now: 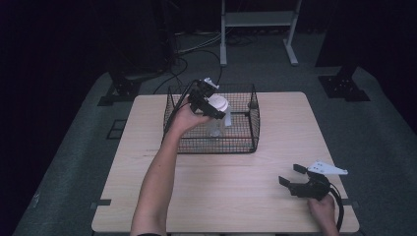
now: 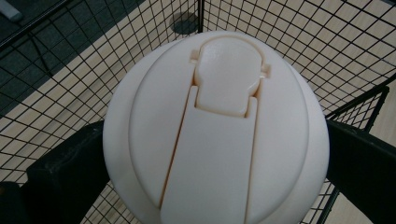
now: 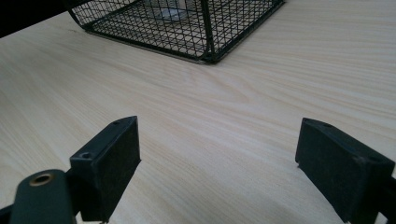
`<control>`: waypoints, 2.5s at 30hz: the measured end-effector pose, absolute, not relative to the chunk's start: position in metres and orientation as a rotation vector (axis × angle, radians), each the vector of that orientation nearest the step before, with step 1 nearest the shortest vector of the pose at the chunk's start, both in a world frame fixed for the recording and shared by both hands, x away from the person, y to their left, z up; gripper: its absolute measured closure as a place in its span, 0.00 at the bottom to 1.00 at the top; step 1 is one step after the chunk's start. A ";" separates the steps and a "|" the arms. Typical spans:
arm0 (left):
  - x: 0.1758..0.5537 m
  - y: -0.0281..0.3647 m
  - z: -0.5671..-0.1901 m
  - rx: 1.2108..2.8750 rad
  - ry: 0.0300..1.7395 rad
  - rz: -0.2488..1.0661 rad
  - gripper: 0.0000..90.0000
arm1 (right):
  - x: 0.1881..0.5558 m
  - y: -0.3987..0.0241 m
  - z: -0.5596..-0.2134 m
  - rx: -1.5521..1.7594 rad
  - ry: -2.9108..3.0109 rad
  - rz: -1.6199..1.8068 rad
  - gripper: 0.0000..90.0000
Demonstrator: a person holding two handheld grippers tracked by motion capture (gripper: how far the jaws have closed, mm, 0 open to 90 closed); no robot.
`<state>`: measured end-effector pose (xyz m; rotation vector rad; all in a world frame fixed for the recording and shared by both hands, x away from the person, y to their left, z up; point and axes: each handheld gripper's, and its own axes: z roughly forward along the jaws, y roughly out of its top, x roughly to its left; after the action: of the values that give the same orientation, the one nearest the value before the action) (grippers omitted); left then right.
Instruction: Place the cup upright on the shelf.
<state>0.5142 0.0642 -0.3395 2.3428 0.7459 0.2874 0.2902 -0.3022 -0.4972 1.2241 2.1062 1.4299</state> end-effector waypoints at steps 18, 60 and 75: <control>0.506 0.074 -0.320 2.281 0.732 0.337 0.00 | 0.290 -0.302 -0.497 1.222 2.111 1.417 0.14; 0.438 0.129 -0.306 2.238 0.684 0.348 0.00 | 0.290 -0.298 -0.498 1.230 2.105 1.358 0.14; 0.410 0.136 -0.314 2.249 0.636 0.334 0.00 | 0.289 -0.296 -0.498 1.221 2.114 1.335 0.14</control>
<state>0.4102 0.1355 -0.3145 2.2490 0.6361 0.3342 0.2895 -0.2964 -0.4982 1.2209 2.1136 1.3347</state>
